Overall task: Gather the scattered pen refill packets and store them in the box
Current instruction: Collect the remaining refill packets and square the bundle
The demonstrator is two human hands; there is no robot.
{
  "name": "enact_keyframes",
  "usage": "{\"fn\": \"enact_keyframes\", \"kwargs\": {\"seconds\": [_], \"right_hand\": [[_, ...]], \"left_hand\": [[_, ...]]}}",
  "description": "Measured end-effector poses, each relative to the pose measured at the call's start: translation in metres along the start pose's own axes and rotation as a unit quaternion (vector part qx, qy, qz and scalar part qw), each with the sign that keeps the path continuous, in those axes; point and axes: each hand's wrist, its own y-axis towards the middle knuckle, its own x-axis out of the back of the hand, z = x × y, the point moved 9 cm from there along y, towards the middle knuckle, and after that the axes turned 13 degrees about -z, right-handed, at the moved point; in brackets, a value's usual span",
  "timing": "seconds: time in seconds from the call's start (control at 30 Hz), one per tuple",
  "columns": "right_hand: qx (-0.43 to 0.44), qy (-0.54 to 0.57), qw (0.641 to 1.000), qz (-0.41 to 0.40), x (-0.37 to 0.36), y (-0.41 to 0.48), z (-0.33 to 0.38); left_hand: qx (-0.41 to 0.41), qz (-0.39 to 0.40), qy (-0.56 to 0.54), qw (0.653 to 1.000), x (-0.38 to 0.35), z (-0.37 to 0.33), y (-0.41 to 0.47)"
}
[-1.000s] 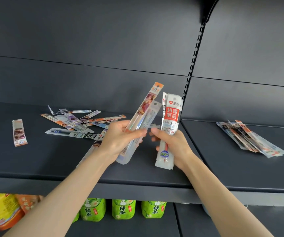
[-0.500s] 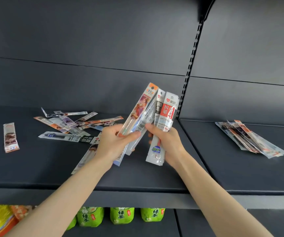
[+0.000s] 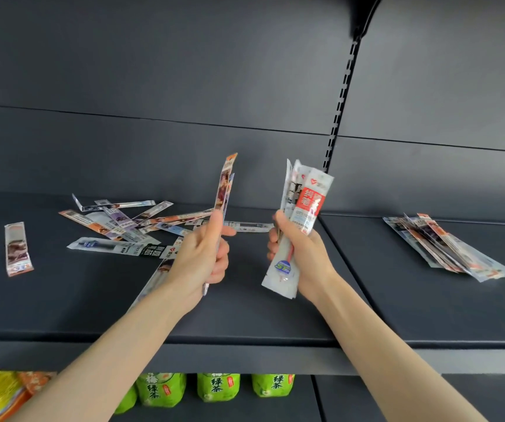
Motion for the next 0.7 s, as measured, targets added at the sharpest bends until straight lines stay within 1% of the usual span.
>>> {"fn": "enact_keyframes", "kwargs": {"seconds": [0.13, 0.2, 0.27, 0.4, 0.53, 0.63, 0.7], "right_hand": [[0.003, -0.065, 0.997, 0.032, -0.005, -0.005, -0.003], [-0.006, -0.093, 0.995, 0.039, -0.006, -0.007, -0.007], [-0.006, -0.114, 0.993, 0.035, -0.005, -0.006, -0.009], [-0.004, -0.104, 0.994, 0.039, -0.007, -0.007, -0.008], [-0.018, -0.078, 0.995, 0.056, -0.012, -0.011, -0.008], [-0.03, -0.071, 0.995, 0.069, -0.014, -0.014, -0.008], [-0.032, -0.063, 0.995, 0.07, -0.014, -0.013, -0.008]], "left_hand": [[0.005, 0.037, -0.021, 0.999, -0.008, 0.003, -0.002], [-0.014, 0.056, -0.013, 0.998, -0.009, 0.001, -0.004], [-0.042, 0.055, 0.003, 0.998, -0.009, -0.004, -0.005], [-0.065, 0.041, 0.024, 0.997, -0.007, -0.007, -0.004], [-0.072, 0.066, 0.053, 0.994, -0.01, -0.003, -0.005], [-0.061, 0.093, 0.044, 0.993, -0.014, -0.001, -0.007], [-0.062, 0.082, 0.029, 0.994, -0.014, -0.005, -0.009]]}}
